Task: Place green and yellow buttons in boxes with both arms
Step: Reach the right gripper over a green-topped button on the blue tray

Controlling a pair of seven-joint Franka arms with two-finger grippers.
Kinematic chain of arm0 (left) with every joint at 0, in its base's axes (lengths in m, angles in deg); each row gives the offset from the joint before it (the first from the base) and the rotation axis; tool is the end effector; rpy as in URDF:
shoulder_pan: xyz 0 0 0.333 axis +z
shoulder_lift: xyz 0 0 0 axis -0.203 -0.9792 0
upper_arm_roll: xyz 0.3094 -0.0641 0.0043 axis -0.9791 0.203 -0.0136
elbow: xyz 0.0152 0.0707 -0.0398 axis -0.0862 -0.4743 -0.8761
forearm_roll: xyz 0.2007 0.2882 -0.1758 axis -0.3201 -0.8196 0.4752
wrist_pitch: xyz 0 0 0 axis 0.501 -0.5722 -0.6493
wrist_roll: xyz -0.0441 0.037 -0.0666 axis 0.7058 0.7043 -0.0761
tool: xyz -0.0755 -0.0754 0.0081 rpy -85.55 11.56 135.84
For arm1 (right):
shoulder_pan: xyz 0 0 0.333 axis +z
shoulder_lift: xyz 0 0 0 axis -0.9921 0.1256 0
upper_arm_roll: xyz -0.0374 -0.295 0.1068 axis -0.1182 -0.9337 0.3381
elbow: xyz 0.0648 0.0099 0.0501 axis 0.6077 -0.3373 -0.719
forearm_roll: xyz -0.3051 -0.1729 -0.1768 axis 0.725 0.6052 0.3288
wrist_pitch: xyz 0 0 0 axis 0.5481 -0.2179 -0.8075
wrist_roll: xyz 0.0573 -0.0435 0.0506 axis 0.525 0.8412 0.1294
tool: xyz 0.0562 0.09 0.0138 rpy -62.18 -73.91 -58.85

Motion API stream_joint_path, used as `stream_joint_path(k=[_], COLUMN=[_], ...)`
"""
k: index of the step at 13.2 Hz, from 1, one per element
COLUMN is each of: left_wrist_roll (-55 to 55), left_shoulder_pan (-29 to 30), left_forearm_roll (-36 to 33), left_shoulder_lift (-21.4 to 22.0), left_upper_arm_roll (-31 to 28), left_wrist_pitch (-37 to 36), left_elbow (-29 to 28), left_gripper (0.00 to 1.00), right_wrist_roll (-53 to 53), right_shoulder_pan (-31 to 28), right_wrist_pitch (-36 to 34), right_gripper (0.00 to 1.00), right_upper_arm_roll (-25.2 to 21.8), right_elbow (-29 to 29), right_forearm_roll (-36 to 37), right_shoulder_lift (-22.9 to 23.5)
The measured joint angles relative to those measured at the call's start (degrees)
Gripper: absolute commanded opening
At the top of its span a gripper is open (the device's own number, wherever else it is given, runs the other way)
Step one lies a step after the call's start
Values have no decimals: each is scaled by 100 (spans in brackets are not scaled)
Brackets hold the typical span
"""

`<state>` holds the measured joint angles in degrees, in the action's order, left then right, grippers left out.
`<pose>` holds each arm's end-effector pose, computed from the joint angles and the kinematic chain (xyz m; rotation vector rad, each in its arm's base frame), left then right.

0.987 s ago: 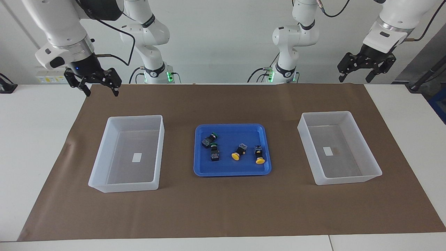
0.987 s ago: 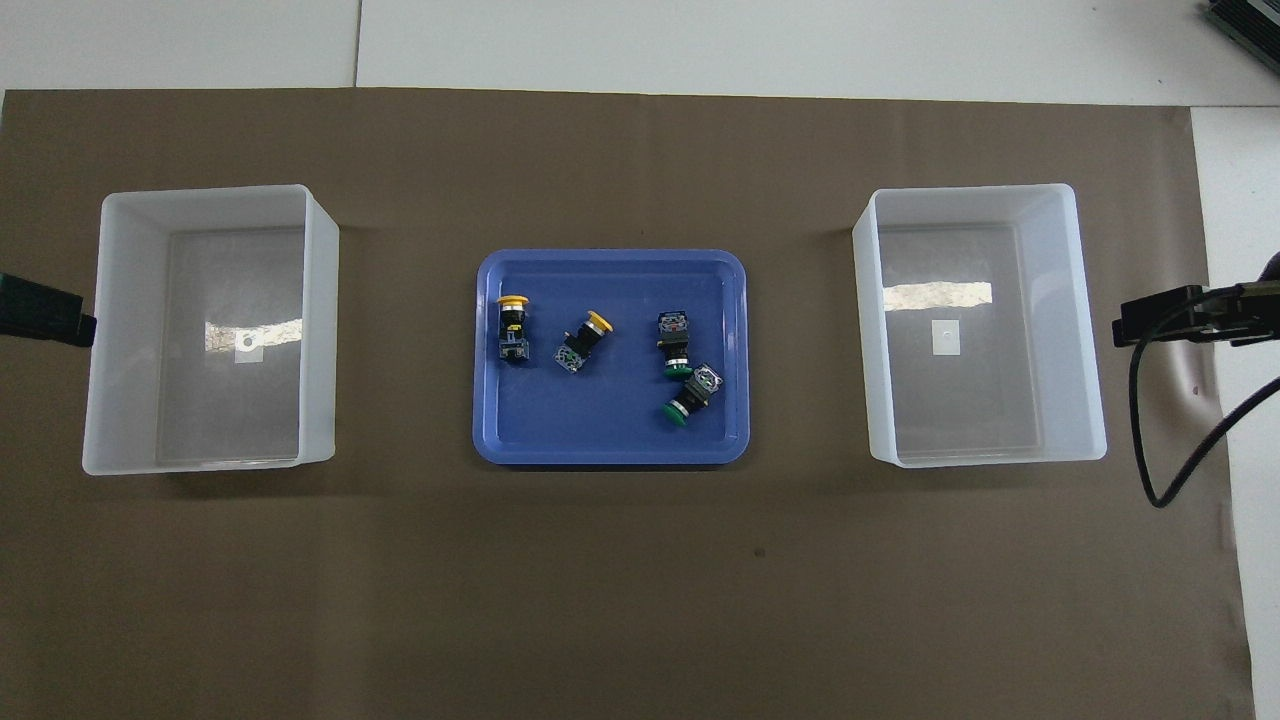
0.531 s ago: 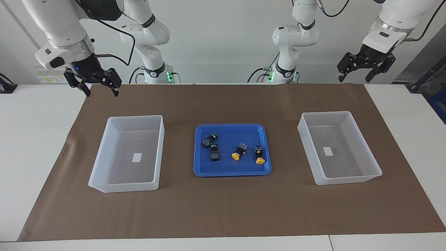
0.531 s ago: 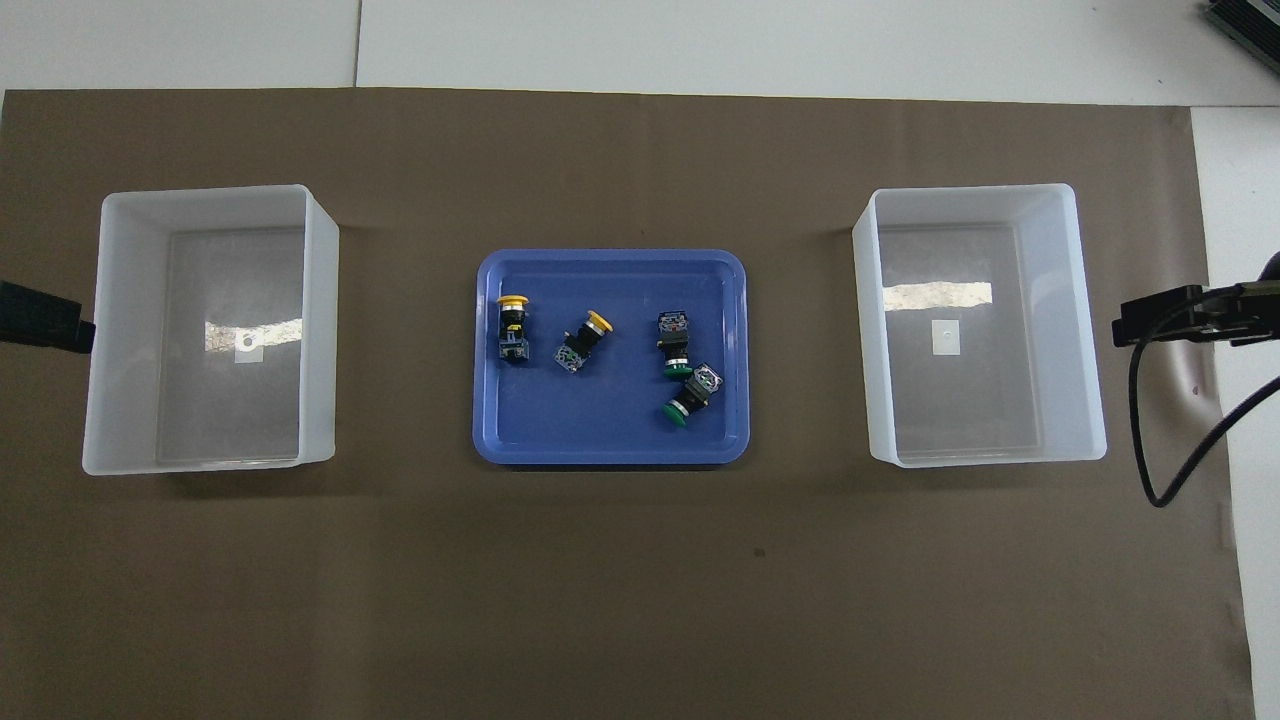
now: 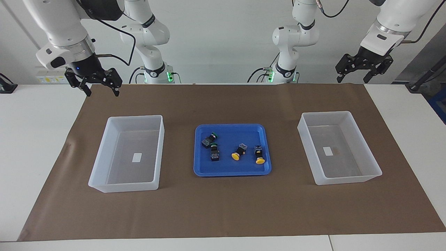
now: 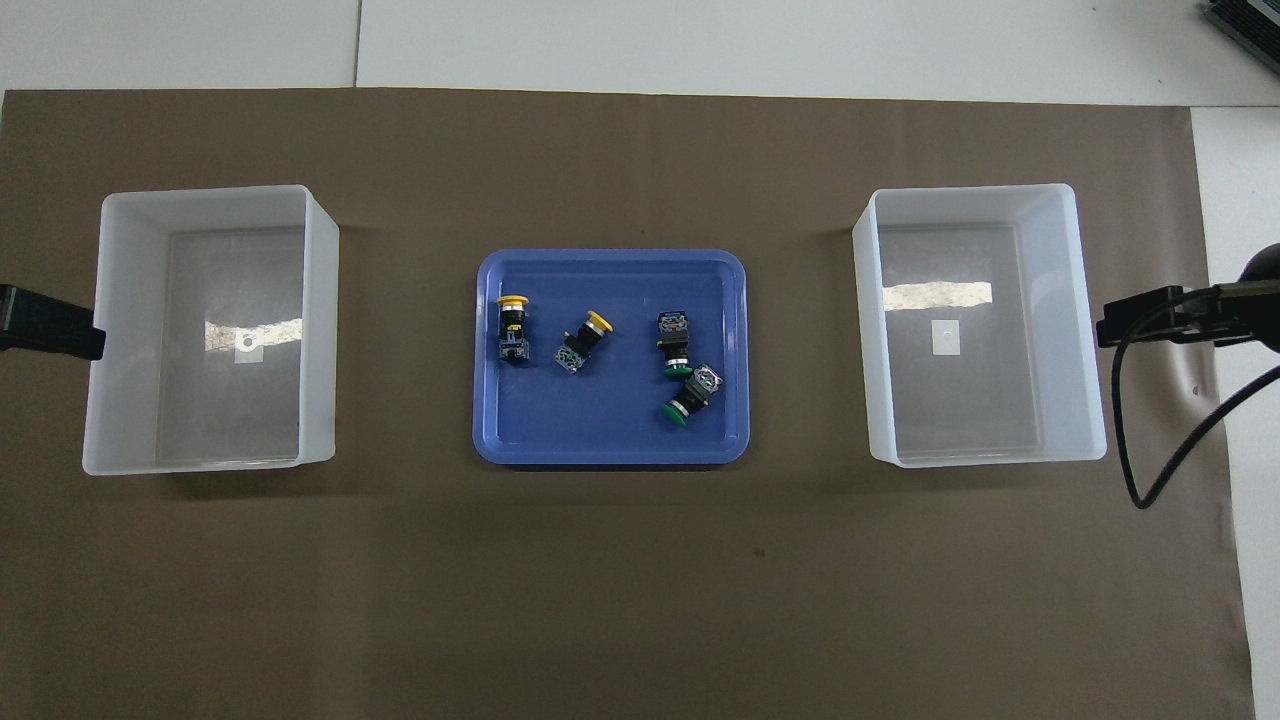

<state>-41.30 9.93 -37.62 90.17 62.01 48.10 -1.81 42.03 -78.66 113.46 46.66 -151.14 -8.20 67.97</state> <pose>0.5321 -0.0233 0.6707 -3.1287 0.1658 0.0481 0.5452 0.0068 0.6183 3.1269 -0.0222 0.0202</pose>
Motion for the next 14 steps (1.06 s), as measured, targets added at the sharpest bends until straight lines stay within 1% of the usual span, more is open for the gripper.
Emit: stream_joint_path(k=[3,5,8,12,14], left_wrist_roll=[0,0,0,0,0], left_shoulder_pan=[0,0,0,0,0], left_forearm_roll=[0,0,0,0,0], left_shoulder_lift=[1,1,1,2,2], left_upper_arm_roll=[0,0,0,0,0], left_wrist_pitch=[-2,-4,-6,-6,-7], left_elbow=[0,-1,-2,-2,-2], left_gripper=[100,100,100,100,100], right_wrist_roll=[390,679,1103,1701,1814], right_shoulder_pan=[432,764,1248,1905,2165], right_wrist_pitch=[523,953,1784,3024,3467], right_gripper=[100,100,100,100,100], right_upper_arm_roll=[36,48,62,71,70], right_elbow=[-283,-385,-425,-447,-437], right_forearm_roll=[1,0,-1,-1,-1], right_shoulder_lift=[79,305,839,1723,2077])
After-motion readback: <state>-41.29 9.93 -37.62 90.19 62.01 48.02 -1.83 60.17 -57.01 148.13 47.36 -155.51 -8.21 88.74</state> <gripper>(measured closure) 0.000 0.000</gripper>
